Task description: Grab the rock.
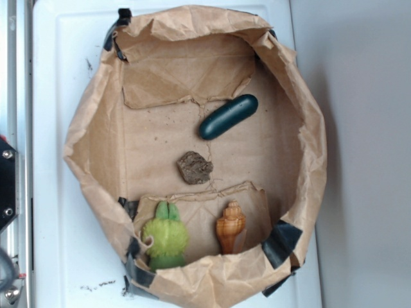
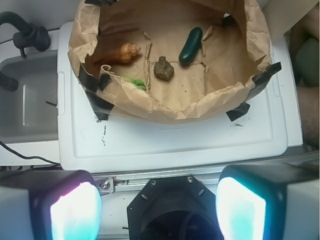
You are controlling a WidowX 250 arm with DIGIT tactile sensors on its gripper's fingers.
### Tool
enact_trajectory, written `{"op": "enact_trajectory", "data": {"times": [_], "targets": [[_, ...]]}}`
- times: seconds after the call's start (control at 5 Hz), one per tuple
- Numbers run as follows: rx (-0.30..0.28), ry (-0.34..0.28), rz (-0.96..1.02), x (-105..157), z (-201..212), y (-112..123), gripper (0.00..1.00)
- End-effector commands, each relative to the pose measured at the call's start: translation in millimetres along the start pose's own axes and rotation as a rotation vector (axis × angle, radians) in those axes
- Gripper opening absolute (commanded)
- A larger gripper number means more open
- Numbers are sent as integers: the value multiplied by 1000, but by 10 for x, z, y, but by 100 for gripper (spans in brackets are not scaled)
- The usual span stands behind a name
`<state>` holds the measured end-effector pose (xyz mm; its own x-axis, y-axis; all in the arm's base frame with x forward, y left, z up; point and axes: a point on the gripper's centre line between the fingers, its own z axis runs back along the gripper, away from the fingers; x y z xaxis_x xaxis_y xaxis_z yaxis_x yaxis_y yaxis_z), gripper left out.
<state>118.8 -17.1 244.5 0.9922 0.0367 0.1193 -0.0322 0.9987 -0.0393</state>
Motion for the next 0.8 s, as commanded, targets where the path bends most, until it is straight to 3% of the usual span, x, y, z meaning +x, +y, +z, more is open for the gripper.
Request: {"op": "enact_trajectory", "data": {"times": [0.0,0.2,0.6], "targets": [[0,0,0,0,0,0,100],[-9,1,34,286,-100,35,100],[49,42,220,1001,-535,445,100]]}}
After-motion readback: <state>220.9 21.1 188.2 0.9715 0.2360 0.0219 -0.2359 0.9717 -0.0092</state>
